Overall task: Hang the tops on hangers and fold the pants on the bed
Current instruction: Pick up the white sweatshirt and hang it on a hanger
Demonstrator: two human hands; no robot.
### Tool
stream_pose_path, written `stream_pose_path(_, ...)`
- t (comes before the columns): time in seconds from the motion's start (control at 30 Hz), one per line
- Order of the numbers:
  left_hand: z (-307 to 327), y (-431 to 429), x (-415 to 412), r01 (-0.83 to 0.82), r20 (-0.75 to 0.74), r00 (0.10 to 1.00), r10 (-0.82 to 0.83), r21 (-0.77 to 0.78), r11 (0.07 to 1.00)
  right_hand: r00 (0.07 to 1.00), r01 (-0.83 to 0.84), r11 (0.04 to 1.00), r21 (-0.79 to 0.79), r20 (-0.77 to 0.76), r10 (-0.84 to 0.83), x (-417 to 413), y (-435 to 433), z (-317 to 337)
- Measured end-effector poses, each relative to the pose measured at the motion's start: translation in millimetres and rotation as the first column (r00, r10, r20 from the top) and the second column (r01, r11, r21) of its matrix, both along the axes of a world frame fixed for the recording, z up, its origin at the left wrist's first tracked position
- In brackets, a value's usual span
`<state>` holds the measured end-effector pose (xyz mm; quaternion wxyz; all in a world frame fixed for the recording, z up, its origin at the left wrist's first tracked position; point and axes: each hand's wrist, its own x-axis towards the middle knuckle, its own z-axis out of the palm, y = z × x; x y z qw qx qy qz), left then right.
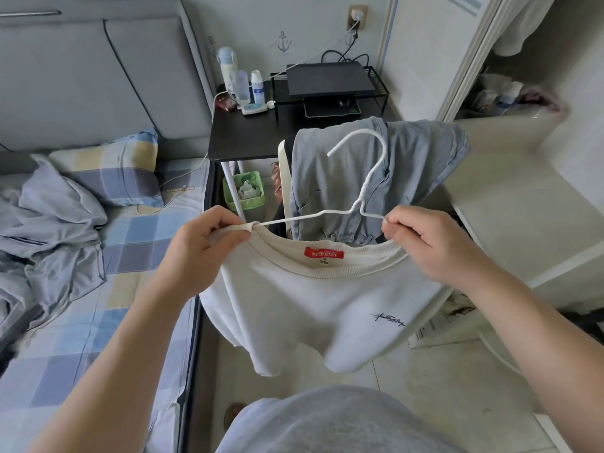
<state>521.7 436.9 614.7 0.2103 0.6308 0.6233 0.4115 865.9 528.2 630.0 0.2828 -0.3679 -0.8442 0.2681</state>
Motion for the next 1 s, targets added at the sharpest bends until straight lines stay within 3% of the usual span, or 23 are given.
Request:
stream_pose_path(0.2,3,33,33,0.165,-0.158,0.974,-0.161,0.008,0.986,0.994,0.092,0.996,0.001,-0.056,-0.092,28,4,9)
stream_pose_path(0.33,2,60,66,0.187,-0.11,0.978,-0.177,0.092,0.978,0.978,0.201,0.973,-0.11,-0.029,-0.205,75,7,3)
stream_pose_path(0.47,0,97,87,0.203,-0.031,0.979,-0.202,0.062,0.977,0.944,0.318,0.908,-0.274,-0.001,-0.331,131,-2,1)
stream_pose_path(0.67,14,177,147,0.424,-0.083,0.905,-0.418,0.089,0.901,0.903,0.43,0.871,-0.238,0.103,-0.417,165,-20,18)
stream_pose_path(0.83,30,268,229,0.603,-0.132,0.797,-0.589,0.131,0.787,0.807,0.588,0.785,-0.194,0.068,-0.587,189,-18,49)
stream_pose_path(1.0,57,364,324,0.713,-0.156,0.701,-0.696,0.177,0.678,0.643,0.738,0.648,-0.189,-0.094,-0.76,193,15,91)
